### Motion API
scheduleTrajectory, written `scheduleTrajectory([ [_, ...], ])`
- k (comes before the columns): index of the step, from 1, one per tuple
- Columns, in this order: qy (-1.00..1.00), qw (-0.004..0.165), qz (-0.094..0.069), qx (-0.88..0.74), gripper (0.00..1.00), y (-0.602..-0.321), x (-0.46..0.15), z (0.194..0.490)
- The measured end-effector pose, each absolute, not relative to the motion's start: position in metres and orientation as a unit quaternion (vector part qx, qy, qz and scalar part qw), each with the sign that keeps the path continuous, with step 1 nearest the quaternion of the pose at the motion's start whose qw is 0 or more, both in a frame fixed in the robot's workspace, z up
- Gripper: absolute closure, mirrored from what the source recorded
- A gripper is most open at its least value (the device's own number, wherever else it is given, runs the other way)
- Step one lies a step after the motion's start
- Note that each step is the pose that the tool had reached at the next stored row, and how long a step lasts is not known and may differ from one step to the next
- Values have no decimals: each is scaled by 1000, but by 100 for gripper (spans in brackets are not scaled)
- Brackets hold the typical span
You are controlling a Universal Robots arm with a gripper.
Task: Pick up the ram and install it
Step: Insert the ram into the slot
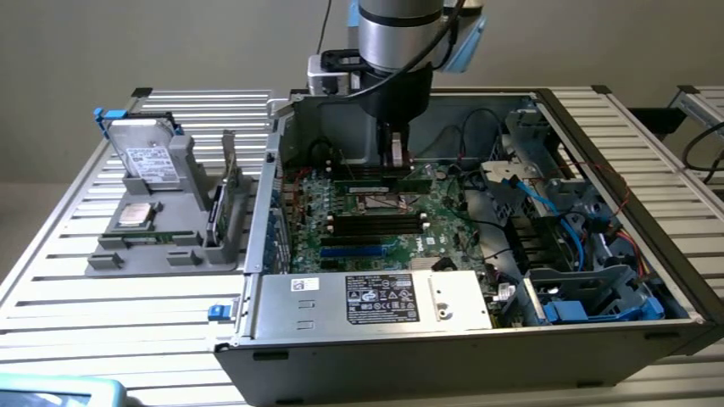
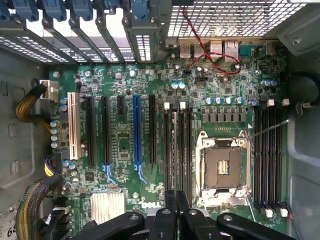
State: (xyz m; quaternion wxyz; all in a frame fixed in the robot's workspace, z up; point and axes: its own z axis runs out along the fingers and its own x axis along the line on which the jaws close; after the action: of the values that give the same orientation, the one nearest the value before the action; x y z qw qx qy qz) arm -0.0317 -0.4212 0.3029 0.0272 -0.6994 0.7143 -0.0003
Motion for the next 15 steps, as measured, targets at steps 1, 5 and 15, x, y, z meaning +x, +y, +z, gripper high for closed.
scheduleTrajectory([
  [1,714,28,-1,-700,88,-421,-32,302],
  [5,713,30,-2,-700,88,-421,-32,298],
  [15,713,33,-5,-700,88,-421,-34,283],
])
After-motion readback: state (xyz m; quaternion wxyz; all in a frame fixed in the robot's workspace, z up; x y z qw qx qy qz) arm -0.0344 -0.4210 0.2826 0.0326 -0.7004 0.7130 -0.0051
